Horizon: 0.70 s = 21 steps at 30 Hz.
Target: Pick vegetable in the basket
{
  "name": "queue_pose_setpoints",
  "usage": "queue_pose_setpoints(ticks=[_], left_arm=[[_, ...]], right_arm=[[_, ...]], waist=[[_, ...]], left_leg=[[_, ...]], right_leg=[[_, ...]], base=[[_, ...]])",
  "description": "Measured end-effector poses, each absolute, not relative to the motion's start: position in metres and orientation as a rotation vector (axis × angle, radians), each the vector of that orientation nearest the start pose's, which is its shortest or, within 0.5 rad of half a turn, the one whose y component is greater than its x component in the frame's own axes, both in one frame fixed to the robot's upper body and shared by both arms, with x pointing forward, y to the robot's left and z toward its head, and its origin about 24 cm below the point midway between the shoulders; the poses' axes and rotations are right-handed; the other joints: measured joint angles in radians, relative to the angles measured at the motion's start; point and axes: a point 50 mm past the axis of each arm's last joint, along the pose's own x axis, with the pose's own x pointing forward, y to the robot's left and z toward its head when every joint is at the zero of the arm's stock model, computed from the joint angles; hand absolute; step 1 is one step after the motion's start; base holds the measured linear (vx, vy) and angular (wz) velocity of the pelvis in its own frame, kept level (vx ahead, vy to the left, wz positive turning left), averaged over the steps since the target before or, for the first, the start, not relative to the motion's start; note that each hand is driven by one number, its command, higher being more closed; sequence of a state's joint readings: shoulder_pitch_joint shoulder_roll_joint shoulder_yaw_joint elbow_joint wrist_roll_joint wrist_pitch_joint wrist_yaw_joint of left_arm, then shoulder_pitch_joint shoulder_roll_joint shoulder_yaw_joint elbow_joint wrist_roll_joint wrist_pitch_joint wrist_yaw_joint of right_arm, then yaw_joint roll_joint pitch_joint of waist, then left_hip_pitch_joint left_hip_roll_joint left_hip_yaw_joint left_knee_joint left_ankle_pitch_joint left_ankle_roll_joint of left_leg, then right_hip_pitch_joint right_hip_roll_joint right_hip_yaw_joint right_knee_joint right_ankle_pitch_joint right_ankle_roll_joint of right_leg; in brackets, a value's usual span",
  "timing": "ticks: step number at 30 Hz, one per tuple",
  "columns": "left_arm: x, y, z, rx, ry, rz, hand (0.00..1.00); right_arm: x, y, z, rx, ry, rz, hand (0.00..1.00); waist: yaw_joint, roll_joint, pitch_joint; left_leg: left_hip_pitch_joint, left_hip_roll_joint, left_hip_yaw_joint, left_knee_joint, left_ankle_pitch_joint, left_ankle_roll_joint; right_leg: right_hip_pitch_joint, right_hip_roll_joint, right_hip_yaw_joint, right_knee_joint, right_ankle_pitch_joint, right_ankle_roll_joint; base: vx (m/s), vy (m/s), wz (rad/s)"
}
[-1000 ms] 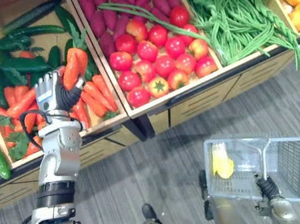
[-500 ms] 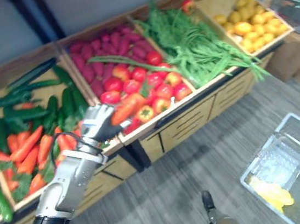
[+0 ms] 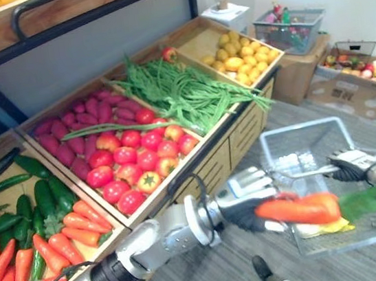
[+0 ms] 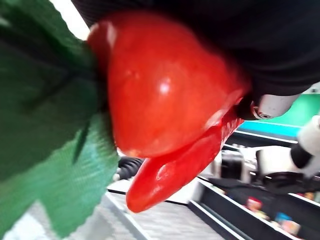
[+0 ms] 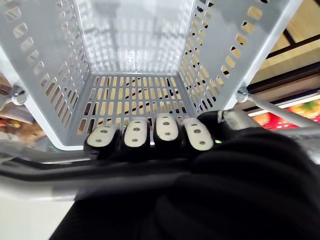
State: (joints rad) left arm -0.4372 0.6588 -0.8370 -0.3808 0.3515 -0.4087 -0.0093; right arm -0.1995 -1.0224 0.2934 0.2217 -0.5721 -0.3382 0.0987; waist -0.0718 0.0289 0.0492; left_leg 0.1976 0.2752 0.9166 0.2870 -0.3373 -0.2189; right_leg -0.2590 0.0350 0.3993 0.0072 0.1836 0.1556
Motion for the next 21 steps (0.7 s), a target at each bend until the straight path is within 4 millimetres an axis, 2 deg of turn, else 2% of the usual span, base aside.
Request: queue_pose_setpoints(ticks=[1, 5, 11, 21], left_arm=[[0.184, 0.033, 0.144, 0.758, -1.006, -1.093, 1.0], [0.175, 0.024, 0.14, 0.728, -1.011, -1.174, 1.0], [0.164, 0.017, 0.132, 0.663, -0.972, -1.263, 1.0], [0.151, 0.007, 0.125, 0.58, -0.949, -1.303, 1.0]], right_arm=[[0.272, -0.264, 0.103, -1.611, -0.099, 0.531, 1.0], [0.274, -0.253, 0.112, -1.646, -0.155, 0.583, 1.0], [0.275, -0.26, 0.121, -1.702, -0.144, 0.575, 1.0], [0.278, -0.254, 0.131, -1.681, -0.191, 0.559, 1.0]], waist=[[-0.006, 0.002, -0.001], [-0.009, 0.006, -0.004], [-0.007, 0.017, -0.011], [-0.01, 0.022, -0.014]], left_leg=[[0.003, 0.002, 0.006, 0.002, -0.001, -0.001], [0.019, 0.012, 0.035, 0.015, -0.006, -0.01], [0.013, 0.013, 0.04, 0.018, -0.007, -0.011], [0.011, 0.019, 0.04, 0.031, -0.007, -0.012]], right_leg=[[-0.002, 0.005, 0.005, 0.004, 0.0, 0.0], [-0.002, 0.021, 0.025, 0.012, 0.0, 0.0], [-0.016, 0.024, 0.027, 0.022, 0.0, 0.0], [-0.017, 0.023, 0.024, 0.029, 0.0, 0.0]], base=[[-0.01, -0.02, -0.17], [-0.01, -0.02, -0.2], [0.0, -0.006, -0.01], [-0.01, -0.005, 0.0]])
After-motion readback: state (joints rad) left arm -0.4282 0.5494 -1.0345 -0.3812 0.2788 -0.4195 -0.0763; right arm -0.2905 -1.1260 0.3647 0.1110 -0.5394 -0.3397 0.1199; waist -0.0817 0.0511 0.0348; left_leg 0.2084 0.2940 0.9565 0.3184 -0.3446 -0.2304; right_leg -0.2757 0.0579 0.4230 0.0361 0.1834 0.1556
